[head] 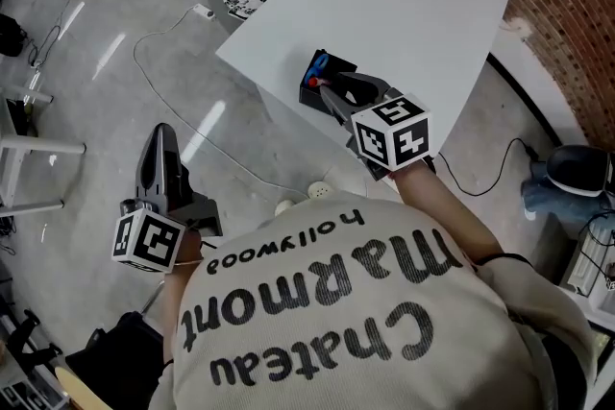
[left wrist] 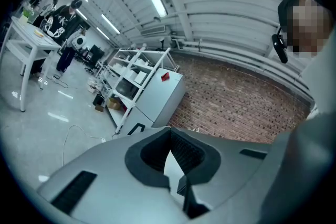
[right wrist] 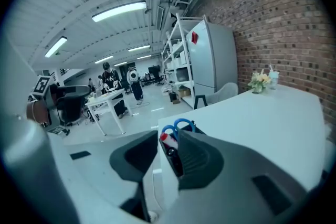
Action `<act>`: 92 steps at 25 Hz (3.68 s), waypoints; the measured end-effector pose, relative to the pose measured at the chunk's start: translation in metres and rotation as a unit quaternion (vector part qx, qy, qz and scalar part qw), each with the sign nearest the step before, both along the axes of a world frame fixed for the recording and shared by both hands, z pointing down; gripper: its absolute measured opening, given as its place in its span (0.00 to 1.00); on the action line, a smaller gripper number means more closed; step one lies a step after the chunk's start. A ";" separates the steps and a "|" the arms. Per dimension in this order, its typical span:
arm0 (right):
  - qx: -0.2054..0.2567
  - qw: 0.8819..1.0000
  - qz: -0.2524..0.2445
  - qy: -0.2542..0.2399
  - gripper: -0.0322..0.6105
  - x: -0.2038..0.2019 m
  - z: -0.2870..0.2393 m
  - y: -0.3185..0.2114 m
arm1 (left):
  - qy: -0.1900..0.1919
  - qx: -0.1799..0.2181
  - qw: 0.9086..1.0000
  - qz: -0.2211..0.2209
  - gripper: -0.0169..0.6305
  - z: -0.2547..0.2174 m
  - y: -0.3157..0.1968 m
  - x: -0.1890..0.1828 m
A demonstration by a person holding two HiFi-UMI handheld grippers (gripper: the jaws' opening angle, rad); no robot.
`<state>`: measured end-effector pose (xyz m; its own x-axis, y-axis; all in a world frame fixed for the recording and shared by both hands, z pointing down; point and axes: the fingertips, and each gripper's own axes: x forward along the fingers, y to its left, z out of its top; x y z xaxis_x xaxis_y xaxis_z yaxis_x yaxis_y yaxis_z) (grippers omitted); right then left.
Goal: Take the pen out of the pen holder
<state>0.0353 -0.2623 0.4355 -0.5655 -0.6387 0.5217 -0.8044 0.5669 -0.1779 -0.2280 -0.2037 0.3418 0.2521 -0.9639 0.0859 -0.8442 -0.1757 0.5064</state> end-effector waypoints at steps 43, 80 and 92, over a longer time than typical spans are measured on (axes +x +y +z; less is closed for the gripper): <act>-0.032 0.995 0.013 0.097 0.22 0.002 0.034 -0.003 | -0.001 -0.001 0.999 -0.033 0.03 -0.004 0.030 -0.022; -0.025 0.996 0.045 0.070 0.19 0.018 0.027 -0.005 | 0.001 -0.010 1.000 -0.021 0.03 0.003 0.028 -0.014; -0.023 0.996 0.052 0.065 0.18 0.024 0.023 -0.008 | 0.001 -0.007 1.000 -0.021 0.03 0.001 0.026 -0.014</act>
